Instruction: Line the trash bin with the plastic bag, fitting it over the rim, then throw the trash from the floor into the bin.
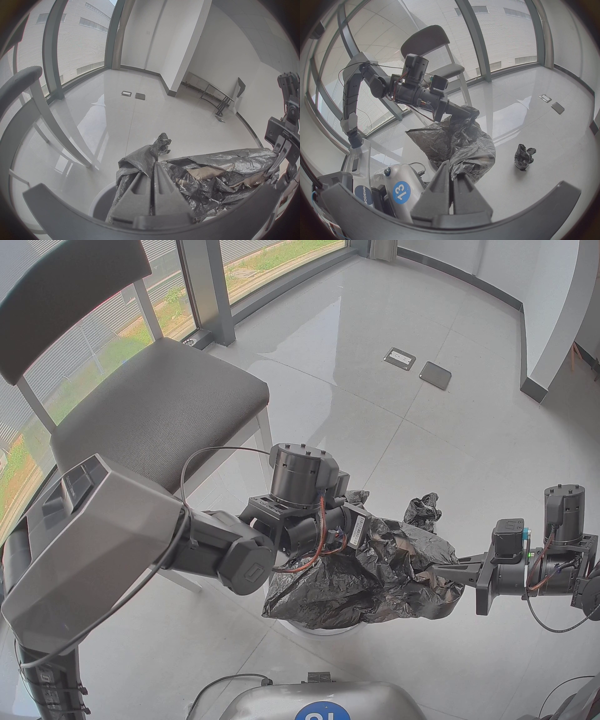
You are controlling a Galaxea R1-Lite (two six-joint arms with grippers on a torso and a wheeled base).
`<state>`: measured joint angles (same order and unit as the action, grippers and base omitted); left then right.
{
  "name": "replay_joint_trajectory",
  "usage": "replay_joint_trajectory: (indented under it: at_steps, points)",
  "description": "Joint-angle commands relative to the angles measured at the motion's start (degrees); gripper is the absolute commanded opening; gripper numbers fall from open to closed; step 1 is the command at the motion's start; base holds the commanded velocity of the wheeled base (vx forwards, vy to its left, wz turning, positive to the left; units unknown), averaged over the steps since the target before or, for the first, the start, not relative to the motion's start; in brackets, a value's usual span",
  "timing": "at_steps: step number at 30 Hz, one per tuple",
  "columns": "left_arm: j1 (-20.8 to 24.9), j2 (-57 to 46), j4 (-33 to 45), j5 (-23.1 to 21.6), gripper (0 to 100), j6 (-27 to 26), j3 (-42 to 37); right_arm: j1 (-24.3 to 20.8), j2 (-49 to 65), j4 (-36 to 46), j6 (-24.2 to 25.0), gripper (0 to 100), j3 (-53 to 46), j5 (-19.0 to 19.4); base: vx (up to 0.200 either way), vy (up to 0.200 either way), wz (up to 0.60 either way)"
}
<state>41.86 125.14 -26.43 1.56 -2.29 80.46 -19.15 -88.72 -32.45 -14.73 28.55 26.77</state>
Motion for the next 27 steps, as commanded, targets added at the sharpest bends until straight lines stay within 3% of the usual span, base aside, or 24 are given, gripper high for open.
replay_joint_trajectory:
  at_steps: [1,27]
  points:
    - [-0.2,-0.07,-0.03,0.02,0,0.01,-0.74,-0.1,-0.31,0.11,-0.04,0,0.01,0.04,0.0,0.0,0.0]
    - [-5.74,-3.58,-1.61,-0.59,0,-0.96,-7.86,-2.56,-19.03,-5.96,-0.3,0,6.08,0.04,0.0,0.0,0.0]
